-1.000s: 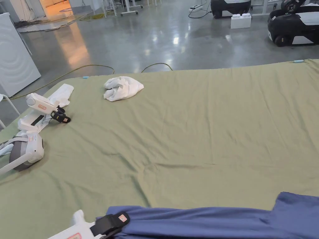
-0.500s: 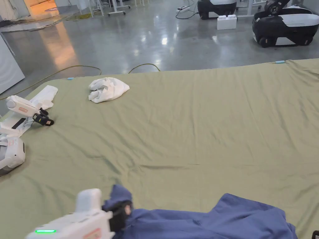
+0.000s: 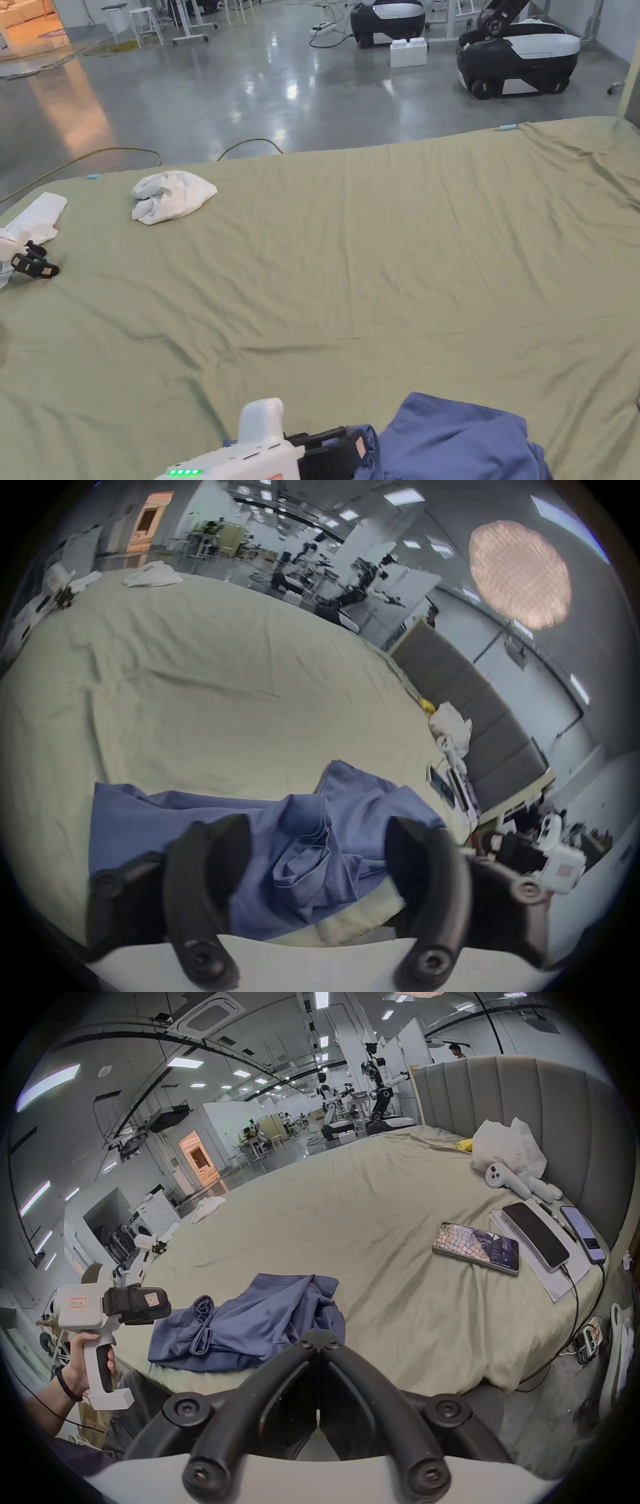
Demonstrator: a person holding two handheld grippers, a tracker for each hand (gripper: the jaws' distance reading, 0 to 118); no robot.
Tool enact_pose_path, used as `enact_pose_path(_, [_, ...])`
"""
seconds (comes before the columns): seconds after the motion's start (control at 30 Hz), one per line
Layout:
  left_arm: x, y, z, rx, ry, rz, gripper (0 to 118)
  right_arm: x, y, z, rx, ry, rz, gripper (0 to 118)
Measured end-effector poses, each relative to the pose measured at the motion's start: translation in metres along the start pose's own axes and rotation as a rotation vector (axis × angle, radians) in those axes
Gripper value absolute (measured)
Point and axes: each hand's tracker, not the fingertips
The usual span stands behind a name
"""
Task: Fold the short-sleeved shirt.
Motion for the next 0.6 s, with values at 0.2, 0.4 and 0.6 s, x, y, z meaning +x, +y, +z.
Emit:
enact_pose_path(0.2, [-0.01,-0.03,-0.053,-0.154,-0.047,0.081,0,-0.005,-0.002,-0.001,-0.002,0.007,0.011,0])
enact_pose_path(0.4, [-0.005,-0.027,-0.061,-0.203,-0.009,0.038,29,-0.008,-0.006,-0.001,-0.016,0.004,0.027,0])
enact_pose_path(0.6, [-0.063,-0.01,0.04,-0.046,0.063,0.085,99,-0.024,-0.007,-0.009,-0.034,0.009,0.038,0])
